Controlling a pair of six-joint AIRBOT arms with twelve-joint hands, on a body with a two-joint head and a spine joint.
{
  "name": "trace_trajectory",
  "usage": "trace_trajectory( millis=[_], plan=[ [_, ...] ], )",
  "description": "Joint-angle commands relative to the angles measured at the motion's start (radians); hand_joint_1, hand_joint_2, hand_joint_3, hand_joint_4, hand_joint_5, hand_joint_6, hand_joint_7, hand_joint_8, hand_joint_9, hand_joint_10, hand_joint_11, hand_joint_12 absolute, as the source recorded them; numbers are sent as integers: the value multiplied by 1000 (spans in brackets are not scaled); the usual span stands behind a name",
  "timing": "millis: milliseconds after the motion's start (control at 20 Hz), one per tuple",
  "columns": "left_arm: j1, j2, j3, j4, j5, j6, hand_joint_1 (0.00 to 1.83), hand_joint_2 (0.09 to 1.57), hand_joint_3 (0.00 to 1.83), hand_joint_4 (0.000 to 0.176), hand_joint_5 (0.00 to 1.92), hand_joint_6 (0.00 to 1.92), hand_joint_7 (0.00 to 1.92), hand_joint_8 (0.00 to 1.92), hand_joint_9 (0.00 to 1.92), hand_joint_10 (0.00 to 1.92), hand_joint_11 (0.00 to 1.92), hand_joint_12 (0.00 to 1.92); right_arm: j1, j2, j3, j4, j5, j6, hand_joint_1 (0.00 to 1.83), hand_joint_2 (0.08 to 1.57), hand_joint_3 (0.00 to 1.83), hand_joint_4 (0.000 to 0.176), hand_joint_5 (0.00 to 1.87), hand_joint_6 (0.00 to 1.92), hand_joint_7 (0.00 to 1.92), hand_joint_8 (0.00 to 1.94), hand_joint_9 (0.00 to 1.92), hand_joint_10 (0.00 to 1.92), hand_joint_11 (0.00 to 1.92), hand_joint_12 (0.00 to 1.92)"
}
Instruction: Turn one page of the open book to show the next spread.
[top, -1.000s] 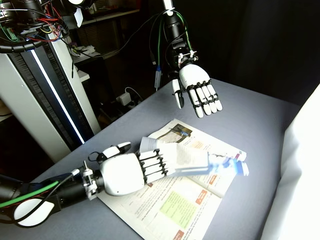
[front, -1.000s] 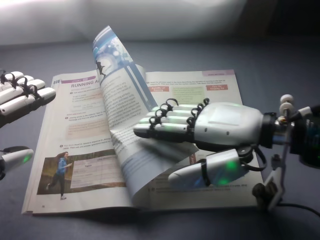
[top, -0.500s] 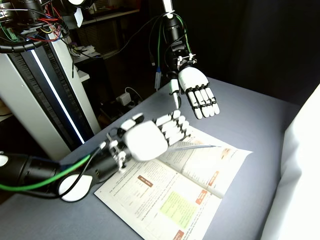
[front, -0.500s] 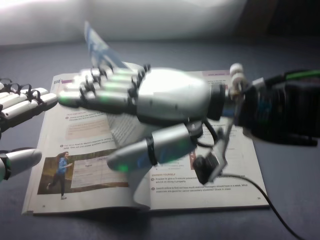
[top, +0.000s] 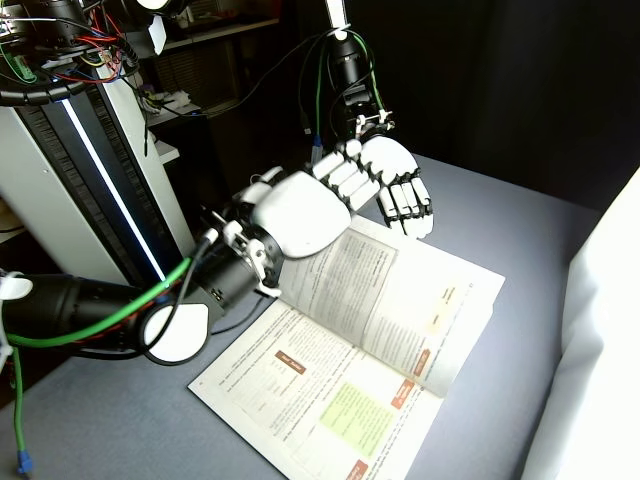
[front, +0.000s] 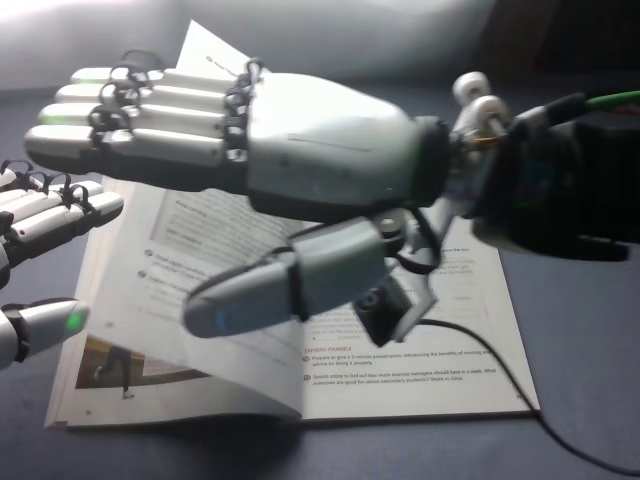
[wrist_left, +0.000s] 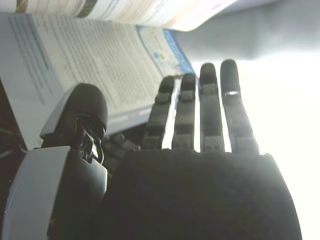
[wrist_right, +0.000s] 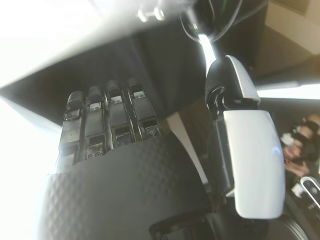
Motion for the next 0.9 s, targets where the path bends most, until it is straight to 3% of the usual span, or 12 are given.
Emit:
trace_trajectory(
  millis=[0,250,350,500,550,600,650,750,800,850],
  plan=[
    [-14,-1,4,-20,-126,-6,0,1437,0,0,80,4,101,4,199,13,0,778,13,19,-19,47,110,7,0,1158,0,0,0,0,0,0,0,0,0,0],
    [-13,0,-3,-26,-132,-6,0,1437,0,0,80,3,101,3,200,11,0,779,14,137,-89,25,97,7,0,1157,0,0,0,0,0,0,0,0,0,0],
    [-13,1,-7,-29,-140,-6,0,1437,0,0,80,3,101,3,200,11,0,779,12,148,-117,22,74,7,0,1156,0,0,0,0,0,0,0,0,0,0],
    [-9,5,-12,-31,-157,-6,0,1437,0,0,80,3,102,3,200,10,0,780,-32,220,-143,31,35,7,0,1156,0,0,0,0,0,0,0,0,0,0],
    [-7,10,-15,-31,-167,-5,347,1423,0,1,68,7,20,0,39,1,0,155,-54,248,-151,41,22,7,0,1114,0,0,0,0,0,0,0,0,0,0],
    [-4,16,-18,-33,-180,-5,302,1435,0,27,13,1,3,0,7,0,0,30,-75,273,-157,55,10,7,0,1170,0,0,0,0,0,0,0,0,0,0],
    [-3,19,-20,-35,-188,-3,234,1450,3,0,2,0,0,0,1,0,0,5,-88,292,-162,62,1,7,0,1173,0,0,0,0,0,0,0,0,0,0],
    [-1,23,-22,-37,-205,0,161,1460,5,11,22,7,0,0,0,0,0,0,-132,352,-185,110,-28,-24,0,1226,18,0,0,0,0,0,0,0,0,0],
    [-1,23,-22,-37,-215,1,102,1464,6,0,27,7,0,0,0,0,0,0,-161,386,-200,147,-38,-54,0,1214,11,0,0,0,0,0,0,0,0,0],
    [-1,22,-22,-37,-221,1,146,1461,2,0,41,10,0,0,0,0,0,0,-183,405,-208,171,-42,-70,0,1201,5,0,0,0,0,0,0,0,0,0]
  ],
)
